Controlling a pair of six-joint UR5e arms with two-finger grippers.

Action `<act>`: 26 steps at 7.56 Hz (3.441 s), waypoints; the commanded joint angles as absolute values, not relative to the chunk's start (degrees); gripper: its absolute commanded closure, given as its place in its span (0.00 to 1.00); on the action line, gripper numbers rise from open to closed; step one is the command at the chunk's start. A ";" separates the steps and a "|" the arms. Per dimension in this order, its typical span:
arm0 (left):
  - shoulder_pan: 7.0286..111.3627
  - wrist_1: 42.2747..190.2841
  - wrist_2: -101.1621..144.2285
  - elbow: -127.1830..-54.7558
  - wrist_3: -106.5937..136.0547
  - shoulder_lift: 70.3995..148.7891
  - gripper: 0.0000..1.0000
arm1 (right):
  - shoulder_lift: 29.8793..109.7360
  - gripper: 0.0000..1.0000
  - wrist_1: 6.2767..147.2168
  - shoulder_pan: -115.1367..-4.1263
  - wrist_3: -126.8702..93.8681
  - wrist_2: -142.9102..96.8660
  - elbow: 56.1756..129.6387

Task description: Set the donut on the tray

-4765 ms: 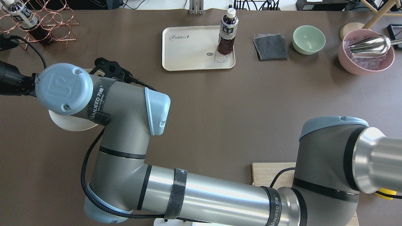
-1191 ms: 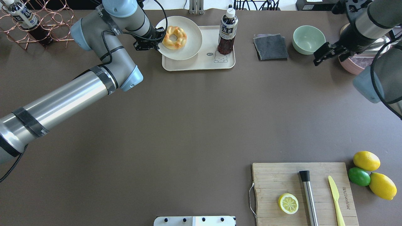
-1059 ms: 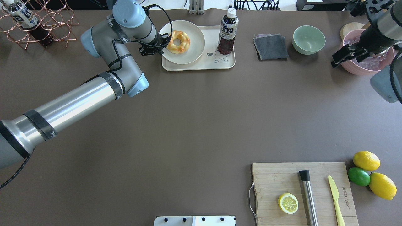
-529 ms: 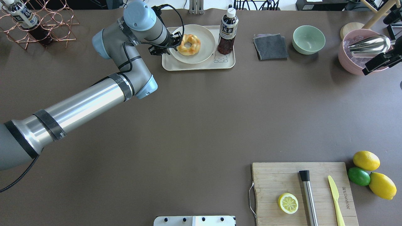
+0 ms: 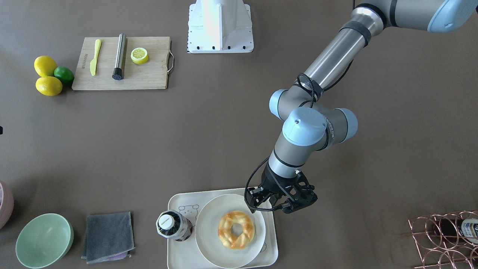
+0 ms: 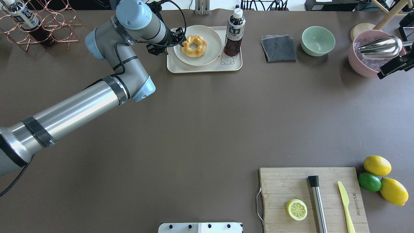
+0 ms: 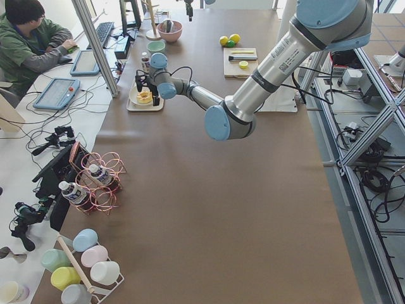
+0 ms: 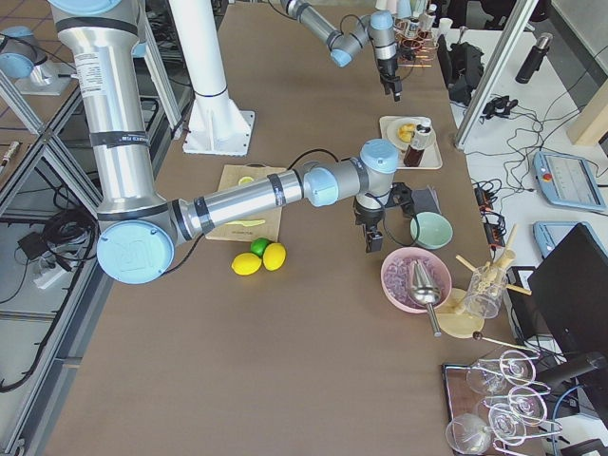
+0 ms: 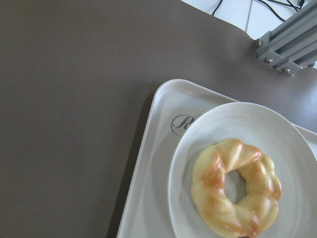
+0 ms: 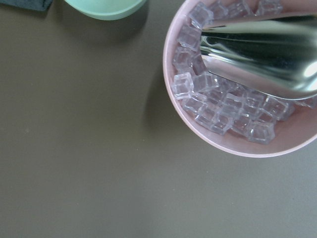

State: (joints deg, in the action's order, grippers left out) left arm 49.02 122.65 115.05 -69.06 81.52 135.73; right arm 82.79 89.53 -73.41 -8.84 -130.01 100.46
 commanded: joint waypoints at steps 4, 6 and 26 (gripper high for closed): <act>67.81 89.67 125.67 -103.00 35.45 108.32 0.01 | 95.69 0.00 89.83 -87.08 0.17 -129.20 97.75; 76.77 89.65 131.98 -102.22 16.70 98.06 0.00 | 96.59 0.00 89.56 -89.38 0.18 -129.11 95.80; 98.79 87.45 137.46 -96.68 -5.19 81.30 0.01 | 97.47 0.00 89.47 -89.47 0.09 -129.46 95.27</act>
